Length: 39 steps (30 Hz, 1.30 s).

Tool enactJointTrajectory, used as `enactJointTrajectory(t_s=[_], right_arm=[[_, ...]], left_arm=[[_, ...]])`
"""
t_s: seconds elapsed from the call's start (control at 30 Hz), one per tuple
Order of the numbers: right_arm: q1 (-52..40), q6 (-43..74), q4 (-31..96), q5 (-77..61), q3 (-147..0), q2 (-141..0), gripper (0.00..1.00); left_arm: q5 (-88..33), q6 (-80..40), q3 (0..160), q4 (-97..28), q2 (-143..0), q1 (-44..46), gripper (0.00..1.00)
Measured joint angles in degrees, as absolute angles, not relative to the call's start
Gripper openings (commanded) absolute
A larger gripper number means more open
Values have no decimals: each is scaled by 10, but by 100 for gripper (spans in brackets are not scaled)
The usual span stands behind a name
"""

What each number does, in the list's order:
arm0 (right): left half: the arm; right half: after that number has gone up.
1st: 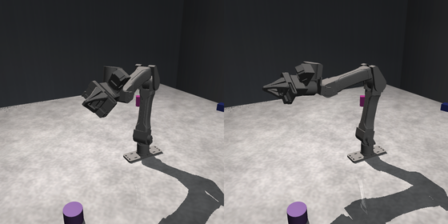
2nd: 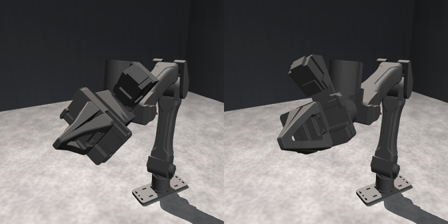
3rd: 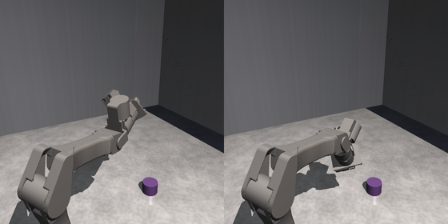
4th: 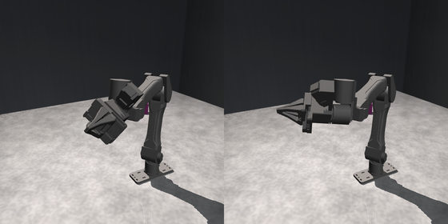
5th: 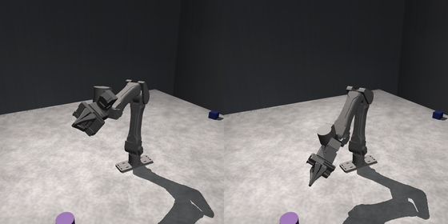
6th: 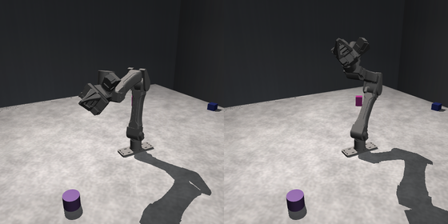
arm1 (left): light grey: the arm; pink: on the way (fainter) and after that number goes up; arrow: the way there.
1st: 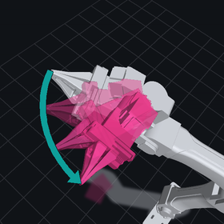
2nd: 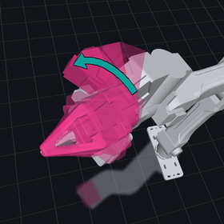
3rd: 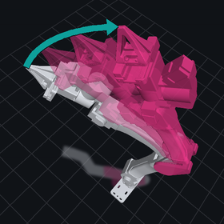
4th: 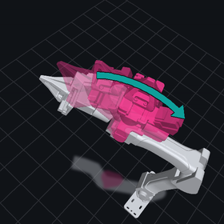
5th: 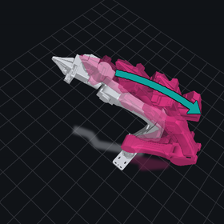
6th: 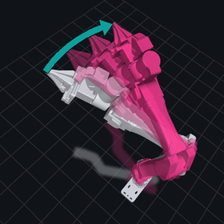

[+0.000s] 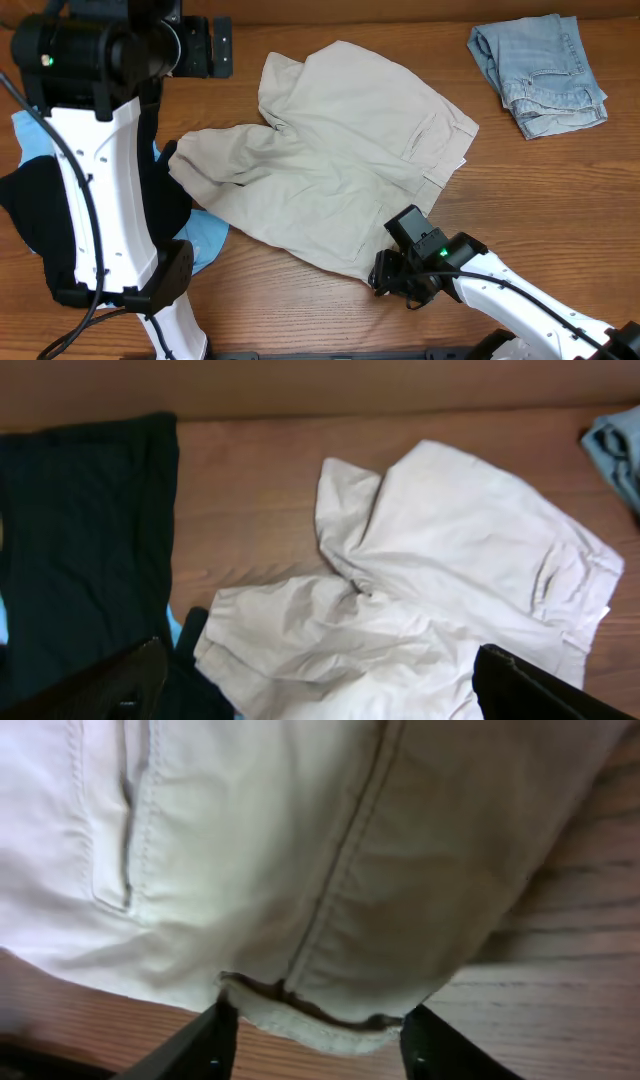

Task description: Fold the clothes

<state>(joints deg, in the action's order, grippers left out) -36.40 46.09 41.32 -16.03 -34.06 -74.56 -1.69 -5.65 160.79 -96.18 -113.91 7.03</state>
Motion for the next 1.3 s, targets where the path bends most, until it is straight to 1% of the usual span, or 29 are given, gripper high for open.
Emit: enactJointTrajectory(t_s=[0.03, 0.07, 0.1, 0.13, 0.27, 0.37, 0.5, 0.6, 0.7, 0.83, 0.87, 0.9, 0.93, 0.97, 1.0, 1.03, 1.13, 1.3], right_arm=[[-364, 461, 407, -163, -341, -747, 41], [-364, 461, 399, -166, -341, -749, 26], [-364, 462, 396, -168, -341, -752, 8], [-364, 458, 394, -170, -341, -755, 4], [-359, 458, 402, -173, -341, -758, 4], [-319, 452, 444, -177, -343, -745, 4], [-207, 416, 560, -176, -379, -687, 4], [-99, 357, 664, -175, -449, -643, 4], [-3, 291, 757, -175, -519, -631, 4], [92, 212, 808, -187, -566, -637, 4], [100, 205, 809, -189, -567, -638, 7], [115, 192, 811, -191, -568, -643, 12], [123, 184, 811, -193, -568, -648, 24], [130, 178, 809, -193, -568, -652, 47], [134, 172, 805, -194, -568, -656, 76], [138, 168, 799, -195, -568, -659, 100], [143, 161, 773, -192, -569, -662, 100], [143, 157, 758, -190, -592, -685, 100]], left_arm=[[-15, -57, 1601, -957, -1139, 70, 100], [-14, -56, 1595, -954, -1139, 70, 100], [-13, -57, 1589, -949, -1139, 70, 100], [-12, -56, 1583, -945, -1139, 70, 100], [-12, -57, 1572, -945, -1139, 70, 100], [-10, -56, 1572, -943, -1139, 70, 100], [-10, -54, 1571, -946, -1139, 70, 100], [-10, -45, 1571, -948, -1139, 70, 100], [-10, -41, 1569, -949, -1139, 70, 100], [-10, -39, 1546, -945, -1139, 70, 100], [-11, -36, 1537, -943, -1141, 70, 100], [-11, -33, 1529, -940, -1144, 70, 100], [-11, -30, 1521, -935, -1149, 70, 100], [-11, -28, 1515, -930, -1156, 70, 100], [-11, -25, 1510, -924, -1166, 70, 100], [-15, -17, 1506, -917, -1179, 70, 100], [-41, 19, 1500, -882, -1229, 70, 100], [-98, 83, 1499, -792, -1339, 79, 100]])
